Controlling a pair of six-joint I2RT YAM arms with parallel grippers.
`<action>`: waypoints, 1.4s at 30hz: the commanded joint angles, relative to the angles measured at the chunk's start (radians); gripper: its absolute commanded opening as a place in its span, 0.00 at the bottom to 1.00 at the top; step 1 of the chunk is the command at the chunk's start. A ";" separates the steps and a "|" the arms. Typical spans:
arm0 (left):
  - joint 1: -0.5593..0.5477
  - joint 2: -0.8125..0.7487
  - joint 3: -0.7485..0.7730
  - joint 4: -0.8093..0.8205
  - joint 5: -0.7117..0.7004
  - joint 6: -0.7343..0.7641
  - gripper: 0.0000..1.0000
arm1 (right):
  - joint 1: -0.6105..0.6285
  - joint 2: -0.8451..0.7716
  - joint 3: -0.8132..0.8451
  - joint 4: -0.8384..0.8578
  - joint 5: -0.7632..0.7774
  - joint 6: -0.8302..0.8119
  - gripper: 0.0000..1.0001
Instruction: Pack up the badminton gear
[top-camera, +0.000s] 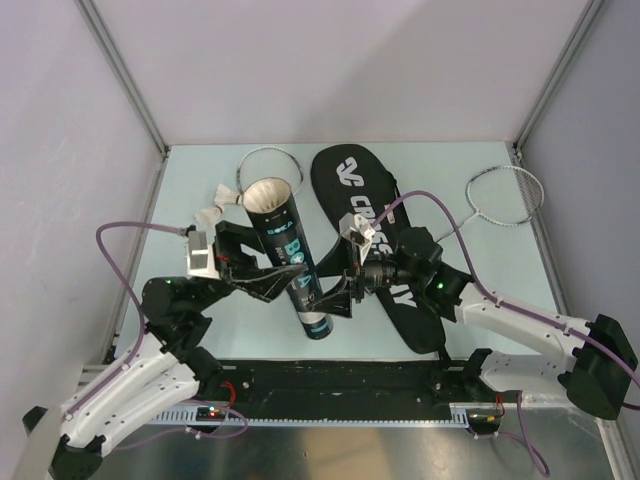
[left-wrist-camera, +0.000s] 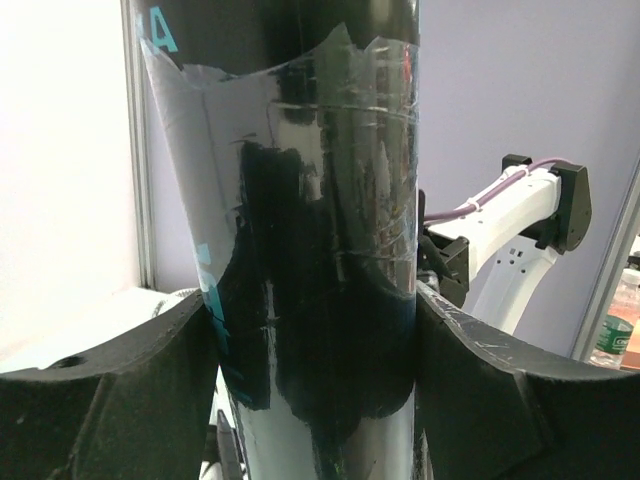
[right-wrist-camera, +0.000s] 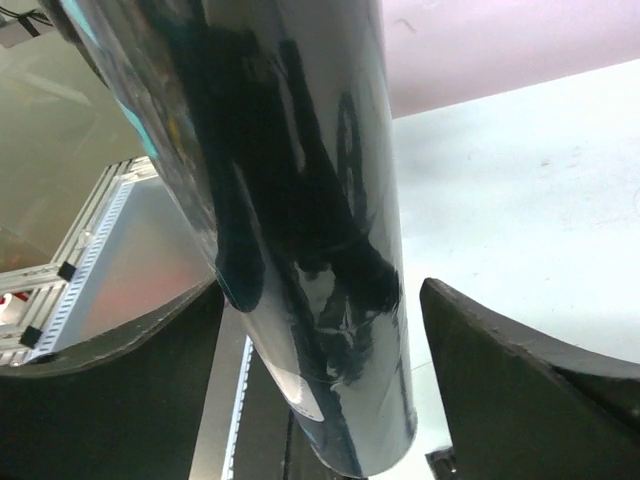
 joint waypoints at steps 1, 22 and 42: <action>-0.002 0.009 0.047 0.007 -0.021 -0.052 0.45 | 0.005 -0.007 0.010 0.102 0.036 -0.020 0.87; -0.004 0.059 0.043 0.130 0.032 -0.046 0.49 | -0.016 0.235 0.074 0.581 -0.169 0.278 0.76; -0.003 -0.113 0.043 -0.287 -0.208 0.214 1.00 | -0.297 -0.068 -0.030 0.066 -0.087 0.149 0.18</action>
